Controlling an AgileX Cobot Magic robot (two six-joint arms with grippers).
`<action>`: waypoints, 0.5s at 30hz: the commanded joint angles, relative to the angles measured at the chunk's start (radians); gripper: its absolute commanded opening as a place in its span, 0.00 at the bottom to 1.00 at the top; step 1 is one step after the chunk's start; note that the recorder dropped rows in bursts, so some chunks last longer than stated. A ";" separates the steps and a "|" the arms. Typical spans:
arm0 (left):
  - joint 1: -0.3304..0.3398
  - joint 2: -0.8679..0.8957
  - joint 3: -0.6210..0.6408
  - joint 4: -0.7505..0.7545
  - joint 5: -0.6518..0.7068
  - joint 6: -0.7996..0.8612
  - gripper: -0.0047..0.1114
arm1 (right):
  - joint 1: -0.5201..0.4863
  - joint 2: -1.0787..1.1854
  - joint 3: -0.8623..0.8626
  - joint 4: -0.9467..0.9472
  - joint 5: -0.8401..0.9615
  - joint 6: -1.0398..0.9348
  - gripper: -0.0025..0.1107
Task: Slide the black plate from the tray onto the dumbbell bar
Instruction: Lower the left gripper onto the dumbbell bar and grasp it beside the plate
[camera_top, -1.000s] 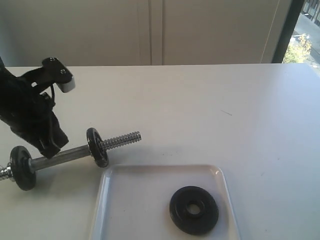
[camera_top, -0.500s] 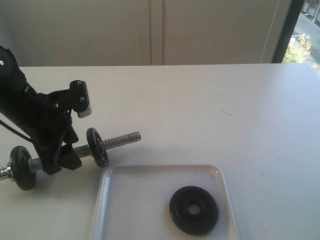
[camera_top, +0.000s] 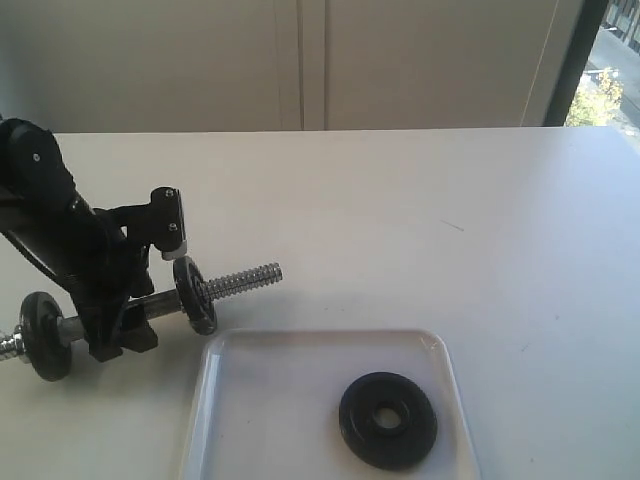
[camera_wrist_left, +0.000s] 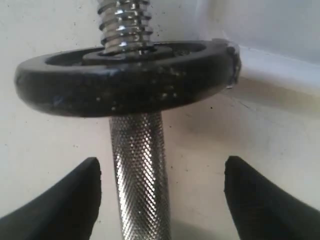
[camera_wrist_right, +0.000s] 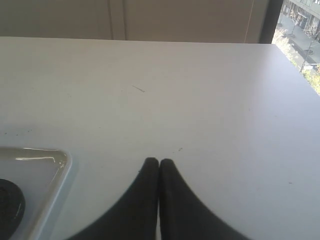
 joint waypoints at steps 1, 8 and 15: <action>-0.001 0.020 -0.003 0.005 -0.017 -0.005 0.66 | 0.005 -0.006 0.002 0.003 -0.005 0.003 0.02; -0.001 0.047 -0.003 0.080 -0.037 -0.062 0.66 | 0.005 -0.006 0.002 0.003 -0.005 0.003 0.02; -0.001 0.049 -0.003 0.080 -0.073 -0.102 0.66 | 0.005 -0.006 0.002 0.003 -0.005 0.003 0.02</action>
